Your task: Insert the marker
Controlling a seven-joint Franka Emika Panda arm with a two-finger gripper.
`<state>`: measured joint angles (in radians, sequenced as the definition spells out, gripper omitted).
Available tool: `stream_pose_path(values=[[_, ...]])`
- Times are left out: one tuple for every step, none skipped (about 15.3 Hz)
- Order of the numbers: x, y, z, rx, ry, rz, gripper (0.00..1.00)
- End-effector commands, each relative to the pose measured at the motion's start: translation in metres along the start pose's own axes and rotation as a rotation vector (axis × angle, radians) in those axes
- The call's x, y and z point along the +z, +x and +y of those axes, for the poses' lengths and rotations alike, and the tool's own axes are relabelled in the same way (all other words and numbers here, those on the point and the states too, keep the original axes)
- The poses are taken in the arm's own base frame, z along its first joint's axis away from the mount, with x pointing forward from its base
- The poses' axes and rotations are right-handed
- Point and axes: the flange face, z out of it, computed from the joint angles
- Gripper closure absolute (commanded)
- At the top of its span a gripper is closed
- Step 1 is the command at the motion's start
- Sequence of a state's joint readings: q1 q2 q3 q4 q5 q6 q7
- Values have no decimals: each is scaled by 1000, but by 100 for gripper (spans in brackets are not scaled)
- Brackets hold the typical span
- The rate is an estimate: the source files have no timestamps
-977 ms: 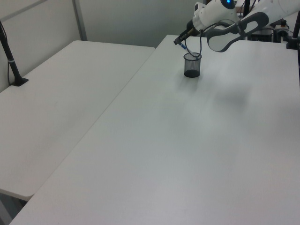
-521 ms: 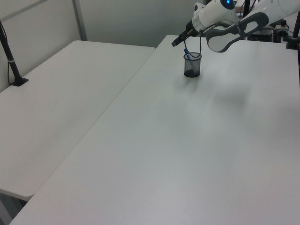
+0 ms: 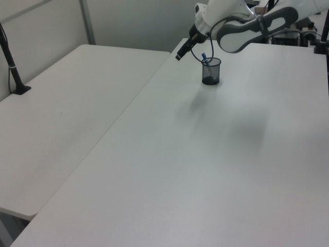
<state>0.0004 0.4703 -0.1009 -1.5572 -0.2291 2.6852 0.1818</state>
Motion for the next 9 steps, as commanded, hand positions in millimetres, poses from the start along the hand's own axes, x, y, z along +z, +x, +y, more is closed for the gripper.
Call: stream_pose_path(values=[[-58,-1,-52,-27,10,-142,0],[-74,-1,-62,-19,12,-175,0],[-90,-2,-73,-22,13,-213,0],[-108,-5,-82,-29,15,-253,0],[-127,-6,-83,-20,21,-299,0],[-141,-10,-87,-11,37,-352,0],[-155,-16,-92,-20,50,-403,0],[-169,-20,-92,-29,47,-450,0],[-178,-27,-88,-34,36,-505,0]])
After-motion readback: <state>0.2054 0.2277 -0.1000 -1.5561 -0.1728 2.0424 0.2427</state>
